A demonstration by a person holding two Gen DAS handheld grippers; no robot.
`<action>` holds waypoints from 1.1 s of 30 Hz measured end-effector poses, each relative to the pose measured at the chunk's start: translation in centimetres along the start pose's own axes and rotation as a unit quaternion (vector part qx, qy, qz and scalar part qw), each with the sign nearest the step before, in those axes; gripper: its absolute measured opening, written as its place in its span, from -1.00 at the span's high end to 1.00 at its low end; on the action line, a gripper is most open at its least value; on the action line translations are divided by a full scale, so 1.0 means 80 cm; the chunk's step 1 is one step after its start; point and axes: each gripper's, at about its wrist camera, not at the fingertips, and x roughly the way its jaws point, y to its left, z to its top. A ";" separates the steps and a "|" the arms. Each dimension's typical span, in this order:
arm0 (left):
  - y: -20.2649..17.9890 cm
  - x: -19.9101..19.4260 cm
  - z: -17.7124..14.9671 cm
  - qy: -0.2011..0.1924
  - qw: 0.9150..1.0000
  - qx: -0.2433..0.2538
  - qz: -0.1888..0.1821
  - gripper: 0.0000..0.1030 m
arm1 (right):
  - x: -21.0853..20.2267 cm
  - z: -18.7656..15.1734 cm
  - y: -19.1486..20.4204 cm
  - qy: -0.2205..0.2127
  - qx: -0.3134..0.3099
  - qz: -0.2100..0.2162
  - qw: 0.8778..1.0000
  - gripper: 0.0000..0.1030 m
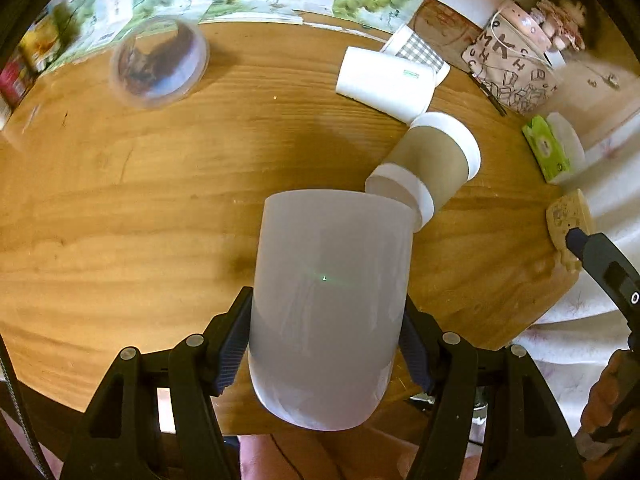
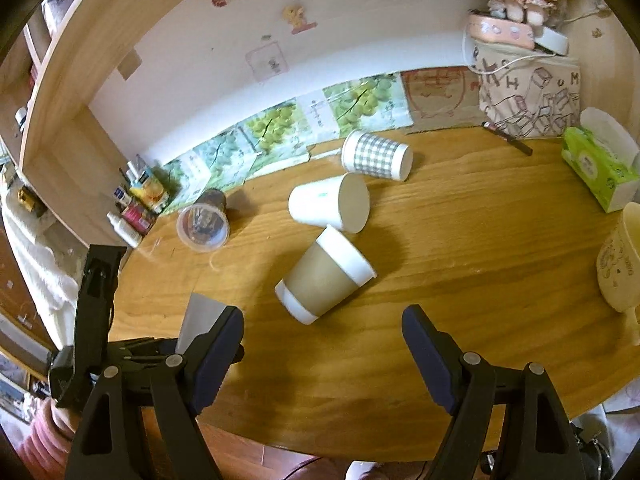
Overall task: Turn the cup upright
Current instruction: 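Lift the translucent white cup off the desk with the left tool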
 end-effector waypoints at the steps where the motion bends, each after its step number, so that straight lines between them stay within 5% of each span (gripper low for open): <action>1: 0.002 0.002 -0.003 0.002 1.000 -0.007 -0.001 -0.36 | 0.002 -0.001 0.001 0.005 0.000 0.001 1.000 -0.59; 26: 0.004 0.025 -0.023 0.023 0.999 -0.048 -0.010 -0.38 | 0.042 -0.009 0.011 0.073 0.014 0.021 0.997 -0.59; 33: 0.011 0.026 -0.022 0.037 0.997 -0.063 -0.023 -0.59 | 0.054 -0.007 0.019 0.089 0.012 0.043 0.995 -0.59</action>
